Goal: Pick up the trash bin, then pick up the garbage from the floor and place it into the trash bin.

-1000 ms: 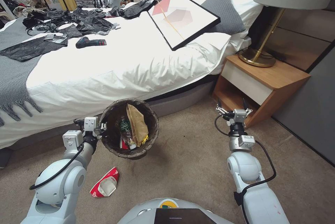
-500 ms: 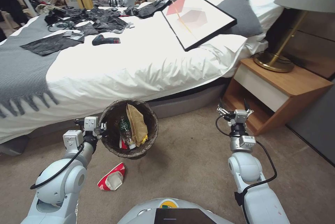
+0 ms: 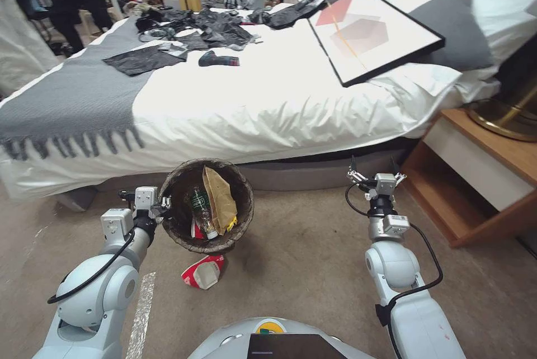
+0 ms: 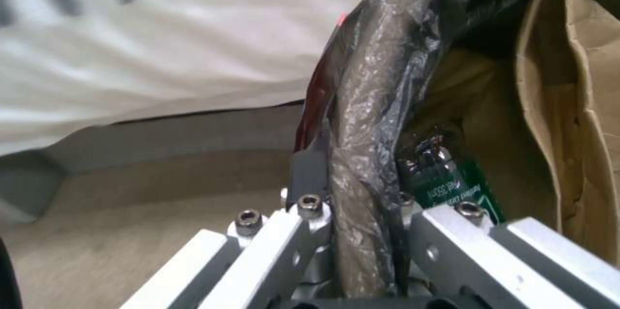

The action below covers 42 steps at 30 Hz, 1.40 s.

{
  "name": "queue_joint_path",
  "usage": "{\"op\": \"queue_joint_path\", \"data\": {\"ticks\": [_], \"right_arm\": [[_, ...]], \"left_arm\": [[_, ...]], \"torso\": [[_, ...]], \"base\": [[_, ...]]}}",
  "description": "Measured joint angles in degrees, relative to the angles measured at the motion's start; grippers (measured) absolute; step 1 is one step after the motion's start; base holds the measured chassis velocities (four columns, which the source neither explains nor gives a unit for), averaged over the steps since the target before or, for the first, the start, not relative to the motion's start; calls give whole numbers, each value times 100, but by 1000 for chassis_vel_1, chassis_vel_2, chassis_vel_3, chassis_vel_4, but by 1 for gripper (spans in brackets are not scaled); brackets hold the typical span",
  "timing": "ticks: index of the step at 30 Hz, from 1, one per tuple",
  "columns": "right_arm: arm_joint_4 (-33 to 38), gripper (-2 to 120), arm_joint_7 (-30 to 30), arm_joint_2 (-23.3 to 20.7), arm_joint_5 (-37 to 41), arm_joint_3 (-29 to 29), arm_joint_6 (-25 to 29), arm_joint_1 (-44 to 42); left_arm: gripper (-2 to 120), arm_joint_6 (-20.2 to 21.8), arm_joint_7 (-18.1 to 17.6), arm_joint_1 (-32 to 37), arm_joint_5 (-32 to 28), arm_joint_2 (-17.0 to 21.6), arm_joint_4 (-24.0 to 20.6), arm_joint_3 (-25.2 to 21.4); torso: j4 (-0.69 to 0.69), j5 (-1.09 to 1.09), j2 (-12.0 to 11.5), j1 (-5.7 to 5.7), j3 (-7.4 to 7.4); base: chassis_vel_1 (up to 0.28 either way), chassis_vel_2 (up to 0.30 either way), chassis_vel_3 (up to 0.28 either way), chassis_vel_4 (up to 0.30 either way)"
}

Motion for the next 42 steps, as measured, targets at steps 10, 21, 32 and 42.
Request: {"op": "queue_joint_path", "data": {"ticks": [10,21,32,42], "right_arm": [[-40,100,3,8,-5,-98,-7,10],[-97,100,8,-30,-21,-158,-11,7],[-117,100,8,-77,-21,-188,-8,18],[-119,100,13,-131,-10,-204,-13,50]], "left_arm": [[0,0,-1,15,-7,32,13,-15],[0,0,-3,16,-5,28,41,-12],[0,0,-5,45,-4,3,39,-26],[0,0,-8,34,0,-20,37,-19]], "torso": [[-2,0,0,0,0],[-1,0,0,0,0],[-1,0,0,0,0],[-1,0,0,0,0]], "base": [[84,88,89,87],[86,76,83,84],[71,81,91,79],[77,85,80,86]]}}
